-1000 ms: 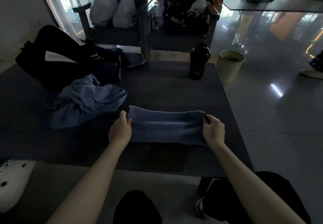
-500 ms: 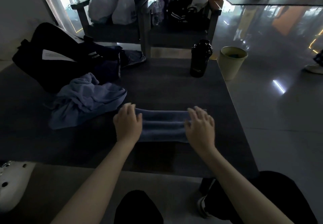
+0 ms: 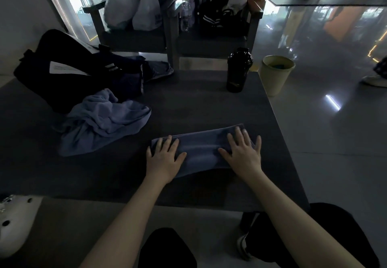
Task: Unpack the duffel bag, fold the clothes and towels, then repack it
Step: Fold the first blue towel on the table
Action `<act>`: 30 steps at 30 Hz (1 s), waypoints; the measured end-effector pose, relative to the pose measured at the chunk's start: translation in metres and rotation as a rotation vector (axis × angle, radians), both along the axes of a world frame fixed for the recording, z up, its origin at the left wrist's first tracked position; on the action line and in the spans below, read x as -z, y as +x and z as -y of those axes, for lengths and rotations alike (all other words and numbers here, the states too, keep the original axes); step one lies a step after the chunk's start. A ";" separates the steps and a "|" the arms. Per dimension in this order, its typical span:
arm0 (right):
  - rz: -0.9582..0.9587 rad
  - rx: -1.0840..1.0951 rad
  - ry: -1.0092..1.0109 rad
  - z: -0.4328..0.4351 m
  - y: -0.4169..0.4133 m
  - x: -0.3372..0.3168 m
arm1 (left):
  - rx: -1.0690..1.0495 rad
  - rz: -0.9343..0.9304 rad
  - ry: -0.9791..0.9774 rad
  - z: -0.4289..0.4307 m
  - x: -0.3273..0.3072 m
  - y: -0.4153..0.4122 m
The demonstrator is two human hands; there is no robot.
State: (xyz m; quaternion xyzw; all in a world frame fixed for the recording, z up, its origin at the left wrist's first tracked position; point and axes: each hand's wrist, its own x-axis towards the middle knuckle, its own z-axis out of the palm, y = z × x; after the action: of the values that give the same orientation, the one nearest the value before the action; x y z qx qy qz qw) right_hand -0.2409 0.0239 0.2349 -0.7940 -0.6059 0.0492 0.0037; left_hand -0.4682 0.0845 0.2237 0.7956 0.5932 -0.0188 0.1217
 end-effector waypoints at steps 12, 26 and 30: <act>-0.223 0.061 0.012 0.019 -0.030 0.001 | -0.036 -0.044 0.102 0.031 -0.015 -0.007; -0.199 -0.076 0.165 0.019 -0.030 0.012 | -0.002 0.163 0.047 0.065 -0.023 0.001; -0.124 -0.267 0.323 0.013 -0.023 0.005 | -0.016 0.281 0.000 0.079 -0.022 0.003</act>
State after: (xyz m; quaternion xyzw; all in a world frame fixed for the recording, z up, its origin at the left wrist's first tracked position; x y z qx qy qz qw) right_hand -0.2637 0.0107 0.2296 -0.6913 -0.7043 0.0006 0.1615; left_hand -0.4657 0.0051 0.2458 0.7856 0.5766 0.0938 0.2037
